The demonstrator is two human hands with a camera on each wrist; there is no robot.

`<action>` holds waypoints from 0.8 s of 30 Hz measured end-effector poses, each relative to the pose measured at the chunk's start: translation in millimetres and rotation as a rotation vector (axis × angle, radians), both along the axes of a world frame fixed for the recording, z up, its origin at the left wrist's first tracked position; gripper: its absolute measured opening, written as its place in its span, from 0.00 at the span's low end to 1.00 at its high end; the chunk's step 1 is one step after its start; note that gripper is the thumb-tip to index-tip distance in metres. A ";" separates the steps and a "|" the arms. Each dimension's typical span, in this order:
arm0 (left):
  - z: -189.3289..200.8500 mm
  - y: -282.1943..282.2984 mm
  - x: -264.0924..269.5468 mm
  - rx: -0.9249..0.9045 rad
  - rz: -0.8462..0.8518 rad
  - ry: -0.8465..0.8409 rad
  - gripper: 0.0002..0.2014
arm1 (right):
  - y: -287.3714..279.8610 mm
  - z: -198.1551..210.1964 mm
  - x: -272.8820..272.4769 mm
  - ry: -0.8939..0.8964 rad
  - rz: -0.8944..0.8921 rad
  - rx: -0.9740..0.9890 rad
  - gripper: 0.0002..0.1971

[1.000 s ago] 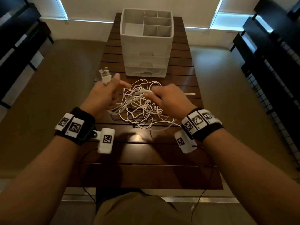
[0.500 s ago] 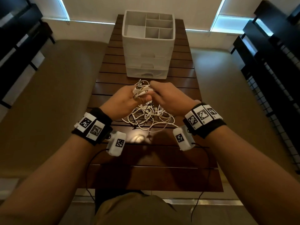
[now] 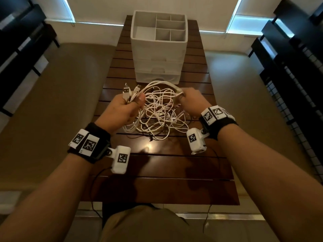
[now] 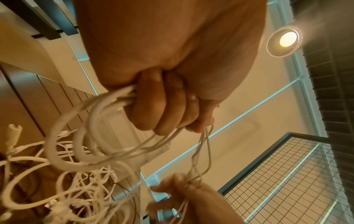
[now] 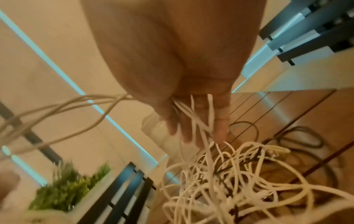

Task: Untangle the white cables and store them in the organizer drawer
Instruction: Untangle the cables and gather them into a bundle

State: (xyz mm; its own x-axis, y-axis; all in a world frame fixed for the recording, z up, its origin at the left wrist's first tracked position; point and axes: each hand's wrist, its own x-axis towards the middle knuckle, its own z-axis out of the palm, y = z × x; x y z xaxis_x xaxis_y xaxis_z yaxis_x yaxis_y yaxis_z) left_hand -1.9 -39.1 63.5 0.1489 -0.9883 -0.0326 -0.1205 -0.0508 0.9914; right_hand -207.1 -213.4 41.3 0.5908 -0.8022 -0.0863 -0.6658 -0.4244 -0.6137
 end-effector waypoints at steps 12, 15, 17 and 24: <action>-33.1 15.1 -3.2 0.152 0.032 0.006 0.19 | 29.0 -66.5 11.0 0.231 0.080 0.392 0.15; -34.7 12.2 -2.8 0.156 0.080 0.019 0.19 | 17.3 -60.2 29.3 0.082 0.072 0.331 0.20; -30.6 10.3 -0.1 0.152 0.101 0.071 0.18 | 10.2 -56.5 38.4 -0.030 0.032 0.286 0.19; 2.9 6.8 11.0 0.011 0.134 0.181 0.18 | 5.0 -7.6 30.1 -0.250 -0.013 0.047 0.11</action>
State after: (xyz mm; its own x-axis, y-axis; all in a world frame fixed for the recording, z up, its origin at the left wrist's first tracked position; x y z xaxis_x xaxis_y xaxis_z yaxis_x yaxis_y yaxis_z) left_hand 9.1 -32.3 66.4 0.2700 -0.9595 -0.0809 0.0678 -0.0649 0.9956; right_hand -177.0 -208.3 33.7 0.5879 -0.8086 0.0233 -0.4964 -0.3834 -0.7788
